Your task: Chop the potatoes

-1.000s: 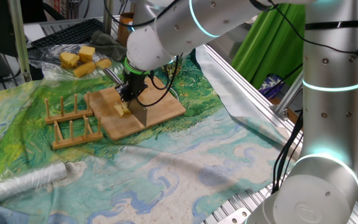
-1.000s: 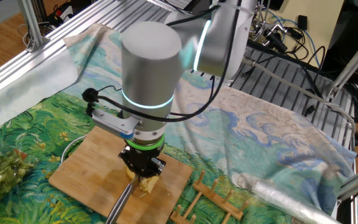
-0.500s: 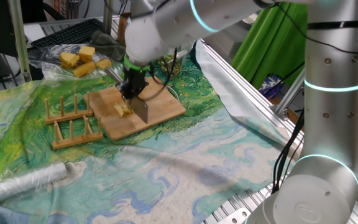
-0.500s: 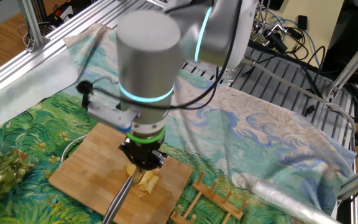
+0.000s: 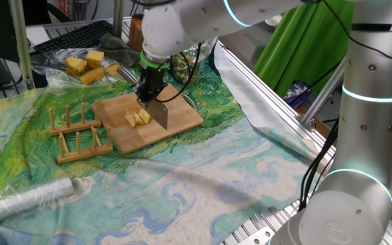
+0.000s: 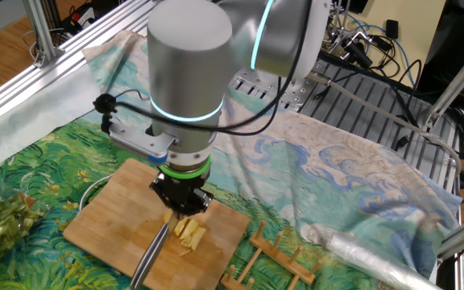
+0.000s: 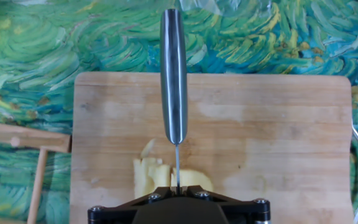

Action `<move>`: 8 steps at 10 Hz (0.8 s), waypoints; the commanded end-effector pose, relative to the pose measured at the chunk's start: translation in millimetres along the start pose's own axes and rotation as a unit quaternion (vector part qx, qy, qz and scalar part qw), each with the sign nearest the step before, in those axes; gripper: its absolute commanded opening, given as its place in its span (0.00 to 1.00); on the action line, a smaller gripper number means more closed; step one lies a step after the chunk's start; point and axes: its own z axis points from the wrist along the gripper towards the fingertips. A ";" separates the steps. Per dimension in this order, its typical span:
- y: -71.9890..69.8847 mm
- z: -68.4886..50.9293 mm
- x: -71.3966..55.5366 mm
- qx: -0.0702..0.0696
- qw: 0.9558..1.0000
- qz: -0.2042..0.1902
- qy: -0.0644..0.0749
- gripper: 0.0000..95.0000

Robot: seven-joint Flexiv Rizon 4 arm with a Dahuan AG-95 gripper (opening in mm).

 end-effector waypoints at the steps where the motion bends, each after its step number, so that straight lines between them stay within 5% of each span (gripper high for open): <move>1: 0.1 -4.2 3.1 0.001 1.000 -0.001 0.001 0.00; 8: -2.5 -3.0 3.6 0.004 1.000 -0.006 0.002 0.00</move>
